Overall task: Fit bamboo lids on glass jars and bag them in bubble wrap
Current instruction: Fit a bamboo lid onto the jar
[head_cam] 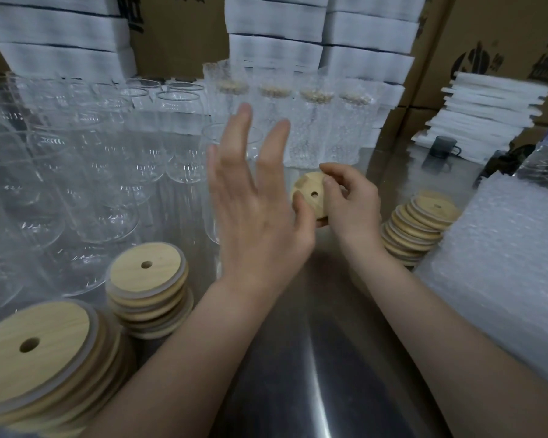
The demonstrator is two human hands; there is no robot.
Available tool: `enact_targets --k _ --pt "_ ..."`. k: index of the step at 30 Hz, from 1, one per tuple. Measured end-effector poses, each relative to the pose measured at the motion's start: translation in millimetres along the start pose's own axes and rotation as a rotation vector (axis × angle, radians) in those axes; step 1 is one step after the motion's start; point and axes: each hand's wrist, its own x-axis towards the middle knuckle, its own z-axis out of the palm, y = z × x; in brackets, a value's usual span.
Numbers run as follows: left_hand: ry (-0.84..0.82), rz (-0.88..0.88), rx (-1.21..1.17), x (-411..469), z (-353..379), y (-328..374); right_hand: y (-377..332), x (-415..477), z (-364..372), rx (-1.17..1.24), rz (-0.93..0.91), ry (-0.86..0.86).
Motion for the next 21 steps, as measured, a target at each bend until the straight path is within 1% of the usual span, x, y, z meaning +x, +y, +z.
enact_targets --k 2,5,7,9,11,13,16,21 --pt "-0.072 0.011 -0.084 -4.5 2.4 2.7 -2.6 0.8 0.1 0.190 0.111 -0.025" --pt "-0.289 -0.127 -0.178 -12.1 7.4 4.1 -5.4 1.2 -1.5 0.415 0.257 -0.099" --pt "-0.402 -0.205 -0.196 -14.1 10.5 1.7 -7.0 0.9 -2.1 0.552 0.339 -0.174" --pt "-0.464 -0.231 -0.172 -15.2 13.5 -2.9 -8.7 1.2 -1.5 0.690 0.382 -0.239" --pt "-0.503 -0.249 -0.160 -16.3 15.7 -7.1 -9.5 0.8 0.3 0.775 0.411 -0.288" --pt "-0.532 -0.262 -0.163 -17.6 17.3 -9.6 -8.7 0.6 1.3 0.793 0.429 -0.321" --pt "-0.547 -0.271 -0.153 -19.0 19.2 -11.7 -5.9 0.0 1.3 0.751 0.413 -0.363" --pt "-0.465 -0.309 -0.105 -19.2 21.6 -19.9 -6.2 -1.0 3.1 0.676 0.364 -0.404"
